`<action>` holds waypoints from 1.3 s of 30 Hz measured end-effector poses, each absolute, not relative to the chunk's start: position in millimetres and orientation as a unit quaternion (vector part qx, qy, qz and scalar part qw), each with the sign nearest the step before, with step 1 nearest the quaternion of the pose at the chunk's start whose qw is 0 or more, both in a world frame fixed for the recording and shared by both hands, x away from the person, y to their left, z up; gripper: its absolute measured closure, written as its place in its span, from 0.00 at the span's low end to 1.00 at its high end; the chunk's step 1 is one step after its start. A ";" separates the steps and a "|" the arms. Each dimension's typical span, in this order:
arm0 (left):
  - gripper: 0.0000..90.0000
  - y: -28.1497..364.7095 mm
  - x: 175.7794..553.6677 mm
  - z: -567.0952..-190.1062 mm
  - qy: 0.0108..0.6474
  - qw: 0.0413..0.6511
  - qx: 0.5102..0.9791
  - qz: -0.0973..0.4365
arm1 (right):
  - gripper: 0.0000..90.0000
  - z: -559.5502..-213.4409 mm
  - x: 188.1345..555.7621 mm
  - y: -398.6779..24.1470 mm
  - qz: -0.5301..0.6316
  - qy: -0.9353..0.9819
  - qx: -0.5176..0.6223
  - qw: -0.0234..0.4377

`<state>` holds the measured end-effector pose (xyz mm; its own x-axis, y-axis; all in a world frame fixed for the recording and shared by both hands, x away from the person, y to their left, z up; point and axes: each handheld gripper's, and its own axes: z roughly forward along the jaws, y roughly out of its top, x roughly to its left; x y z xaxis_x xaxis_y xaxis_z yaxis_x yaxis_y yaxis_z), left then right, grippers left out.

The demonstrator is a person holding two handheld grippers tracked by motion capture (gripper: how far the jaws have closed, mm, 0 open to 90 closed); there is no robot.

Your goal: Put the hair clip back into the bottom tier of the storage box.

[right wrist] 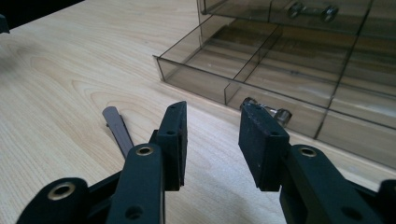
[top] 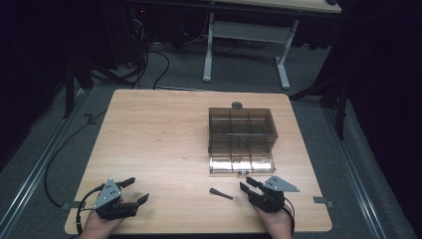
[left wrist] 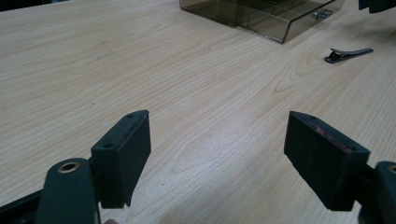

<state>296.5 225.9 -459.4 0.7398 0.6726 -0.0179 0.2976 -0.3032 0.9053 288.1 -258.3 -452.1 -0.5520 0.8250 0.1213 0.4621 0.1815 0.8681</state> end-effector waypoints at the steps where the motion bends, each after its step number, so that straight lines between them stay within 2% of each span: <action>1: 0.26 225.8 296.5 -459.5 0.308 0.503 0.786 0.187 | 0.68 -452.8 288.4 -256.9 0.466 0.747 0.432 0.193; 31: 0.26 225.6 297.3 -459.4 0.309 0.501 0.787 0.183 | 0.67 -451.6 291.3 -254.0 0.452 0.756 0.436 0.185; 39: 0.26 226.5 296.7 -459.5 0.309 0.503 0.786 0.183 | 0.68 -447.6 294.8 -240.2 0.443 0.769 0.421 0.185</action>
